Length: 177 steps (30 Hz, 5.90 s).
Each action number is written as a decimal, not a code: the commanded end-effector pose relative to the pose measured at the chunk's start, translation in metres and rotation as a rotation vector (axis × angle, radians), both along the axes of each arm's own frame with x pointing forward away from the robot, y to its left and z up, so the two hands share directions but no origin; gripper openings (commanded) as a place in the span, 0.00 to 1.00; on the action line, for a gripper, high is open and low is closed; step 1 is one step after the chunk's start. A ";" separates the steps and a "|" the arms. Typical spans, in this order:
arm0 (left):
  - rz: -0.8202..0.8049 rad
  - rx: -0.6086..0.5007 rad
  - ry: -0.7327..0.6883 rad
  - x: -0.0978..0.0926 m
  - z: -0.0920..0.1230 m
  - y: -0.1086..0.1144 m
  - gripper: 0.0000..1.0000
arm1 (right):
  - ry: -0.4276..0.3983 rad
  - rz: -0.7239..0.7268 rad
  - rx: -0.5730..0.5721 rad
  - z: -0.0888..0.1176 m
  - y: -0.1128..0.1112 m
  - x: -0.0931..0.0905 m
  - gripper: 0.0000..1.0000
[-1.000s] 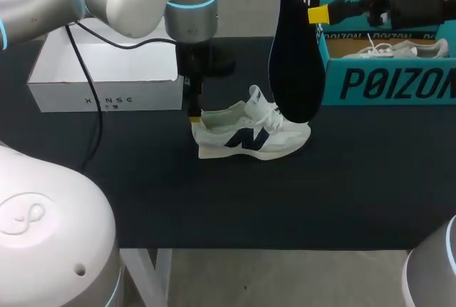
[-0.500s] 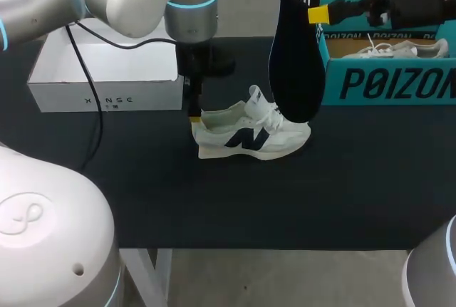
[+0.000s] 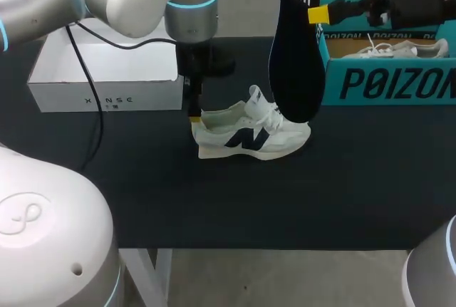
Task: Take the shoe out of the shoebox, open the shoe tongue, remove and reinsert the insole, then place the shoe into the shoebox
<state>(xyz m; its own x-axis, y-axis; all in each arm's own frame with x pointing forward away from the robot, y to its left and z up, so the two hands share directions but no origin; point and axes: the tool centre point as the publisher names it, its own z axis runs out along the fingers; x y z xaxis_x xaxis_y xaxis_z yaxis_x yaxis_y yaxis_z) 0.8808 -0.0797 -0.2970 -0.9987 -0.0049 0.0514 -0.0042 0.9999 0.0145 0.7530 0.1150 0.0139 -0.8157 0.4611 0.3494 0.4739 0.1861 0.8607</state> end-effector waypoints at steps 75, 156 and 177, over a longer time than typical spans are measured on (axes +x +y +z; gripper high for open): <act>-0.021 -0.079 0.000 0.067 -0.090 -0.102 0.43 | 0.002 0.000 -0.002 0.000 0.001 0.001 0.00; -1.128 0.024 0.144 0.087 -0.019 -0.121 0.00 | 0.002 0.000 -0.002 0.000 0.001 0.001 0.00; -1.436 0.107 0.290 0.080 -0.023 -0.131 0.00 | 0.002 0.000 -0.002 0.000 0.001 0.001 0.00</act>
<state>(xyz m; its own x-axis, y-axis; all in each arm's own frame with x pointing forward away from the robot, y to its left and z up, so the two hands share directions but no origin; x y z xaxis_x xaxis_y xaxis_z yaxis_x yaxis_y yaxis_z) 0.9597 -0.2028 -0.3254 -0.1354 0.9566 0.2580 0.9822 0.1638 -0.0919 0.7530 0.1149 0.0139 -0.8156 0.4612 0.3494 0.4739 0.1862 0.8606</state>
